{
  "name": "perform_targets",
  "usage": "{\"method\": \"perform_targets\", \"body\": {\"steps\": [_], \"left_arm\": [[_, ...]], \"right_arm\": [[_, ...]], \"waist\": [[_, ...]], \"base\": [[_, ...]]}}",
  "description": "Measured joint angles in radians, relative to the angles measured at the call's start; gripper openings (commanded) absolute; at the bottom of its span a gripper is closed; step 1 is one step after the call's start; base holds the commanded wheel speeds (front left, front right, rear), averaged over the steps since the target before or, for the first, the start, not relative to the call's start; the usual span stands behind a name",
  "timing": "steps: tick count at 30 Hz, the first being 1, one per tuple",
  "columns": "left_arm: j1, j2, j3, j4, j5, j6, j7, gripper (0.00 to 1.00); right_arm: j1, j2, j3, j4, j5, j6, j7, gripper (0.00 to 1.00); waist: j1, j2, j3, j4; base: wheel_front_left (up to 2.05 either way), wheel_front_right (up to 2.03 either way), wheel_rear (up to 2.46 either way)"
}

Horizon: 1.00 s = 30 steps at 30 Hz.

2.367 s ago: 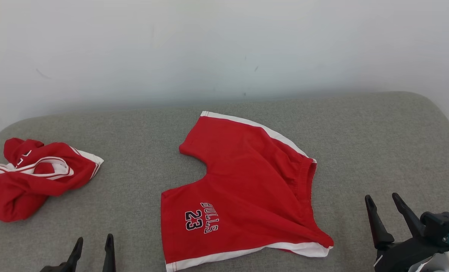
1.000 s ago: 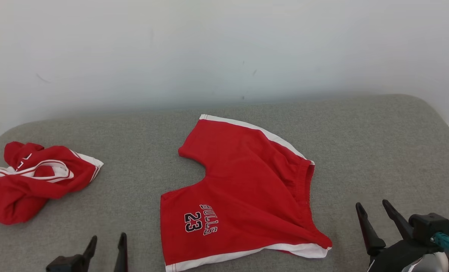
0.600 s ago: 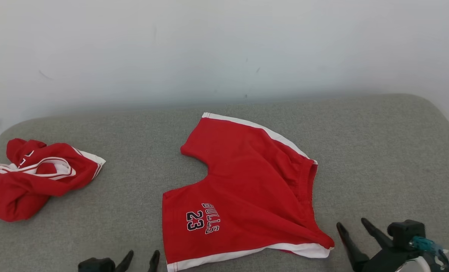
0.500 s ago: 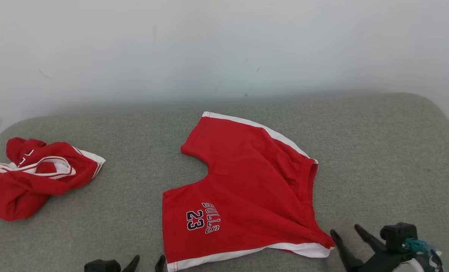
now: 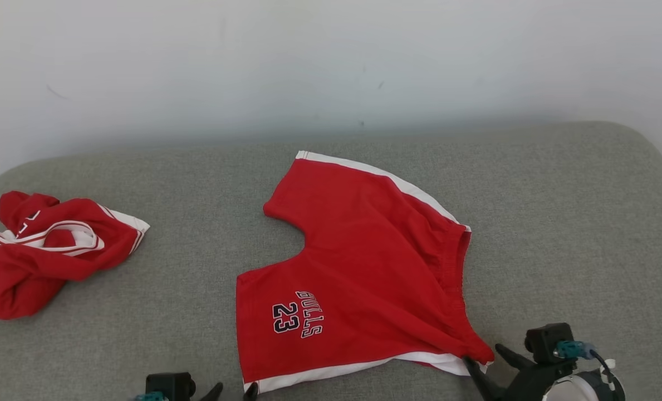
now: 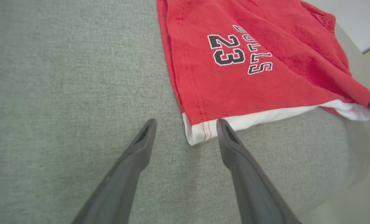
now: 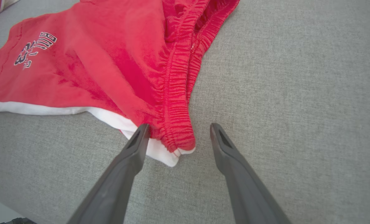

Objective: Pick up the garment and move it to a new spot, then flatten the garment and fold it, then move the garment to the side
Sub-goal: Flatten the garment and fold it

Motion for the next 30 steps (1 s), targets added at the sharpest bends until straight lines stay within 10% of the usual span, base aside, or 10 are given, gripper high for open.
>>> {"method": "perform_targets", "body": {"steps": [13, 14, 15, 17, 18, 21, 22, 30], "left_arm": [[-0.096, -0.021, -0.028, 0.128, -0.026, -0.025, 0.022, 1.0], [-0.101, -0.022, -0.03, 0.138, -0.028, -0.025, 0.022, 0.89], [-0.104, -0.023, -0.033, 0.145, -0.03, -0.025, 0.023, 0.4], [-0.109, -0.023, -0.038, 0.159, -0.031, -0.025, 0.024, 0.05], [-0.115, -0.022, -0.042, 0.169, -0.033, -0.026, 0.029, 0.0], [-0.119, -0.027, -0.057, 0.177, -0.07, -0.034, 0.037, 0.0], [-0.119, -0.027, -0.063, 0.18, -0.07, -0.034, 0.04, 0.0], [-0.126, -0.021, -0.064, 0.184, -0.056, -0.042, 0.007, 0.0]], "right_arm": [[-0.059, 0.039, 0.027, 0.073, -0.001, 0.015, 0.049, 1.0], [-0.061, 0.04, 0.028, 0.078, -0.001, 0.015, 0.052, 1.0], [-0.062, 0.042, 0.03, 0.086, -0.001, 0.017, 0.053, 1.0], [-0.062, 0.046, 0.033, 0.094, -0.001, 0.018, 0.057, 0.78], [-0.063, 0.047, 0.033, 0.097, -0.001, 0.02, 0.058, 0.54], [-0.078, 0.051, 0.032, 0.112, 0.0, 0.021, 0.06, 0.31], [-0.081, 0.052, 0.032, 0.116, 0.0, 0.022, 0.06, 0.0], [-0.094, 0.054, 0.023, 0.127, 0.0, 0.026, 0.042, 0.0]], "waist": [[0.0, 0.0, 0.041, 0.0], [0.0001, 0.0, 0.042, 0.001], [0.0, 0.0, 0.043, 0.001], [0.0, 0.0, 0.045, 0.001], [0.0, 0.0, 0.046, 0.001], [0.0, 0.0, 0.048, 0.003], [0.0, 0.0, 0.049, 0.003], [0.0, 0.0, 0.05, 0.01]], "base": [[0.0, 0.0, 0.0], [0.0, 0.0, 0.0], [0.0, 0.0, 0.0], [0.0, 0.0, 0.0], [0.0, 0.0, 0.0], [0.0, 0.0, 0.0], [0.0, 0.0, 0.0], [0.0, 0.0, 0.0]]}}
